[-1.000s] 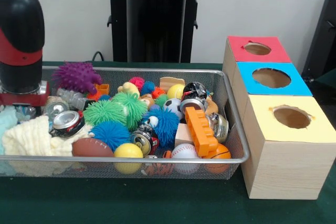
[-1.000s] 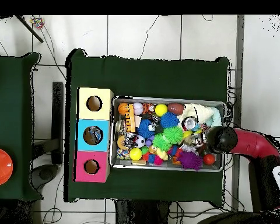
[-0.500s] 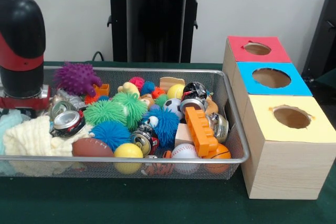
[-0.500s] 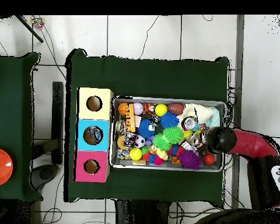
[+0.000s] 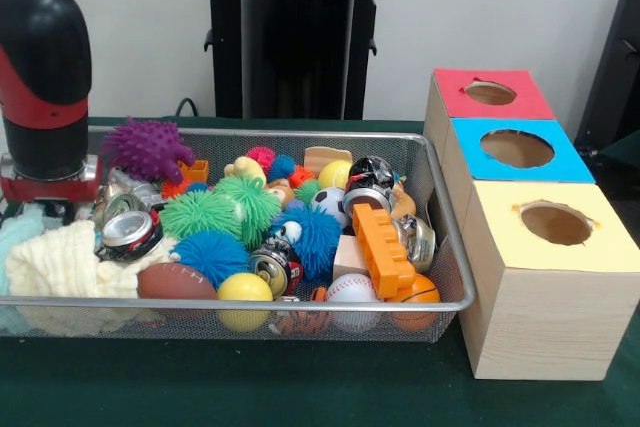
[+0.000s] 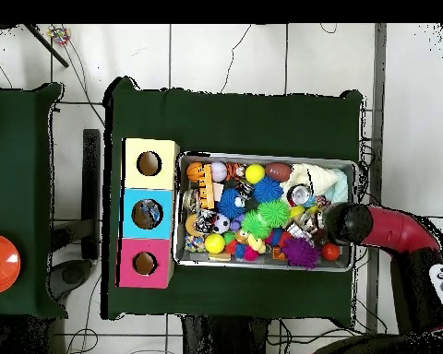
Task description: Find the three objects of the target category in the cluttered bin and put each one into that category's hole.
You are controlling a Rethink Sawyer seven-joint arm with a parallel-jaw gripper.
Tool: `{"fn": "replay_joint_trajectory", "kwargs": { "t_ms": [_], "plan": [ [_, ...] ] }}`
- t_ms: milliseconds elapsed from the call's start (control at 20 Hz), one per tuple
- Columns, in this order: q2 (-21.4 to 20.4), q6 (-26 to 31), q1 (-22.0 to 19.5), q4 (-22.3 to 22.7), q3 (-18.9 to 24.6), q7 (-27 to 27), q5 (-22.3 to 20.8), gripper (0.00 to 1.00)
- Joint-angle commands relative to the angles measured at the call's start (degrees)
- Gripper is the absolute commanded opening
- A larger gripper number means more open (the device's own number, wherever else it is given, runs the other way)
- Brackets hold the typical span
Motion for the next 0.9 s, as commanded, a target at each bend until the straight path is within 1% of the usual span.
{"fn": "replay_joint_trajectory", "kwargs": {
  "t_ms": [50,200,350,500,650,750,900],
  "plan": [
    [-3.8,2.0,1.0,12.0,4.5,0.6,3.3,0.0],
    [-5.9,2.5,2.6,14.2,4.2,2.5,4.5,0.0],
    [-7.3,1.4,4.1,16.1,3.9,4.6,5.2,0.0],
    [-10.2,-2.7,6.7,19.4,2.8,9.0,5.3,0.0],
    [-12.7,-4.6,10.6,22.1,0.8,14.7,6.9,0.0],
    [-12.9,-5.5,12.1,23.1,0.5,16.5,8.6,0.0],
    [-10.2,-8.6,13.7,24.0,0.6,18.3,11.1,0.0]
  ]
}}
